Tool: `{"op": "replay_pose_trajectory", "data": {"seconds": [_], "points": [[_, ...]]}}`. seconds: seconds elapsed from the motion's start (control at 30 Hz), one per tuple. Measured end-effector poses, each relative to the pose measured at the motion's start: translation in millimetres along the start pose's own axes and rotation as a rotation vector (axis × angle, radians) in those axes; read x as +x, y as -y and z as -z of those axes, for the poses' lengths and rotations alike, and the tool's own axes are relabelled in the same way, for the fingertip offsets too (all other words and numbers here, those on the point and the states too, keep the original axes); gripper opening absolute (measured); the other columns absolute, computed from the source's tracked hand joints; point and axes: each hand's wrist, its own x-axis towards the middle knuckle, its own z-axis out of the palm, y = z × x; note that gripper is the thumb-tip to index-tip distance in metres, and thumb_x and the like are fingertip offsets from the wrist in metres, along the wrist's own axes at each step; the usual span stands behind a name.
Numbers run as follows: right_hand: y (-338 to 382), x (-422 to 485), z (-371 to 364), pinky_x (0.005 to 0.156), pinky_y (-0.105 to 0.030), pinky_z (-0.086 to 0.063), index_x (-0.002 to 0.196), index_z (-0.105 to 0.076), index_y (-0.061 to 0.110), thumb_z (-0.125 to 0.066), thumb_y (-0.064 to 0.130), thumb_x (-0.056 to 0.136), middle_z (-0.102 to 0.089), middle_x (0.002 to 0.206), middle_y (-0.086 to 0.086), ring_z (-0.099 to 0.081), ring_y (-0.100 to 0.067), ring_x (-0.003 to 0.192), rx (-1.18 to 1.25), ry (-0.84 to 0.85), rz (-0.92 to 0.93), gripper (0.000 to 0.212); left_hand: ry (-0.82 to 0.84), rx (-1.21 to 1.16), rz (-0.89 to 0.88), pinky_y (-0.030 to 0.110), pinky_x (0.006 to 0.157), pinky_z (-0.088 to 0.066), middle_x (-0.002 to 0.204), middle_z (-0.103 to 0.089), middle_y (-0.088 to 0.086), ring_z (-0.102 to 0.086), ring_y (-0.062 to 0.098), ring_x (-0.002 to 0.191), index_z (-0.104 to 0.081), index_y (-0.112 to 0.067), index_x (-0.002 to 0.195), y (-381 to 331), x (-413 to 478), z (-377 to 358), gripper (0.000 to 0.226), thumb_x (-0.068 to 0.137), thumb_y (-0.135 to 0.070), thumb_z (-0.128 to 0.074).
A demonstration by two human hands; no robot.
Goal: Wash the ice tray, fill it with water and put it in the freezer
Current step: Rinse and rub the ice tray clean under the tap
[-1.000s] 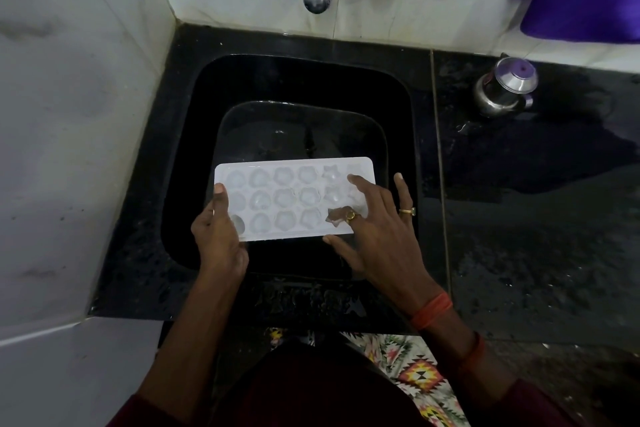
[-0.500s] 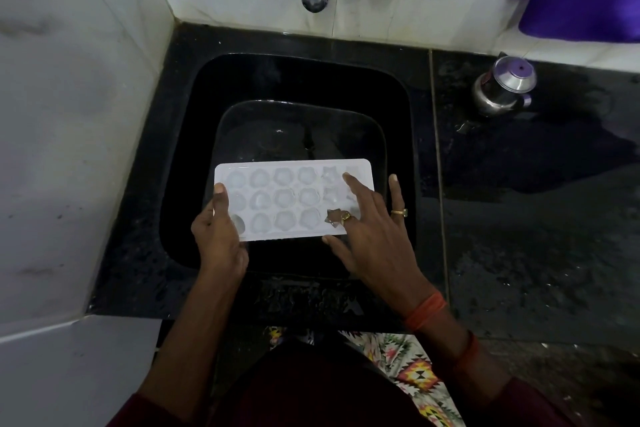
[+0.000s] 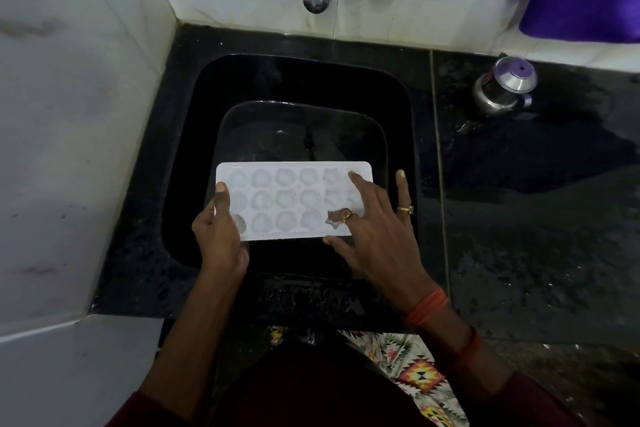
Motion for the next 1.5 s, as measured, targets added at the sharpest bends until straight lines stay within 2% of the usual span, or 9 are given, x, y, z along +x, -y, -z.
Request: {"op": "replay_pose_trajectory", "data": {"seconds": [0.33,0.47,0.77,0.97,1.13,1.37,1.5], "points": [[-2,0,5,0.123,-0.056,0.01,0.104,-0.076,0.036,-0.064,0.066,0.081,-0.047,0.15,-0.01,-0.046,-0.025,0.137,-0.066,0.04,0.011,0.04,-0.005,-0.001,0.019,0.04,0.07,-0.064,0.095,-0.077,0.003,-0.075,0.022,0.087,-0.073,-0.014,0.095,1,2,1,0.026,0.1,-0.037,-0.06],[0,2,4,0.123,-0.059,0.006,0.104,-0.076,0.036,-0.069,0.064,0.08,-0.05,0.148,-0.011,-0.049,-0.026,0.135,-0.078,0.048,0.022,0.038,-0.003,-0.009,0.017,0.037,0.065,-0.063,0.086,-0.078,-0.001,-0.075,0.02,0.082,-0.072,-0.015,0.091,3,8,2,0.026,0.1,-0.036,-0.061],[-2,-1,5,0.123,-0.058,0.003,0.09,-0.079,0.031,-0.068,0.065,0.078,-0.059,0.137,-0.003,-0.055,-0.023,0.127,-0.08,-0.062,-0.016,0.037,0.01,-0.019,0.024,0.036,0.062,-0.062,0.088,-0.077,0.001,-0.075,0.019,0.08,-0.072,-0.014,0.092,1,7,0,0.026,0.1,-0.035,-0.06],[0,0,1,0.124,-0.058,0.004,0.098,-0.078,0.036,-0.07,0.063,0.078,-0.054,0.144,-0.008,-0.05,-0.025,0.134,-0.034,-0.021,0.013,0.034,0.015,0.007,0.022,0.036,0.063,-0.063,0.089,-0.077,0.0,-0.076,0.018,0.079,-0.073,-0.015,0.094,-1,6,0,0.026,0.1,-0.037,-0.06],[1,1,0,0.124,-0.057,0.004,0.098,-0.074,0.036,-0.066,0.066,0.08,-0.055,0.143,-0.002,-0.052,-0.019,0.131,0.047,-0.073,0.001,0.036,0.0,0.012,0.031,0.034,0.06,-0.062,0.09,-0.076,0.001,-0.075,0.018,0.077,-0.072,-0.014,0.093,-1,6,3,0.027,0.101,-0.037,-0.06],[5,8,-1,0.124,-0.058,-0.005,0.11,-0.071,0.03,-0.054,0.067,0.091,-0.054,0.142,-0.002,-0.053,-0.019,0.13,0.113,-0.172,-0.049,0.045,0.02,0.008,0.029,0.041,0.07,-0.064,0.084,-0.078,-0.002,-0.075,0.022,0.085,-0.072,-0.015,0.092,-2,3,3,0.026,0.101,-0.036,-0.059],[6,11,-5,0.125,-0.056,-0.003,0.109,-0.072,0.028,-0.053,0.066,0.092,-0.054,0.141,-0.005,-0.052,-0.022,0.132,0.1,-0.17,-0.059,0.045,0.015,-0.007,0.041,0.047,0.077,-0.063,0.098,-0.077,0.006,-0.074,0.028,0.095,-0.072,-0.013,0.094,-3,2,2,0.027,0.1,-0.036,-0.06]]}}
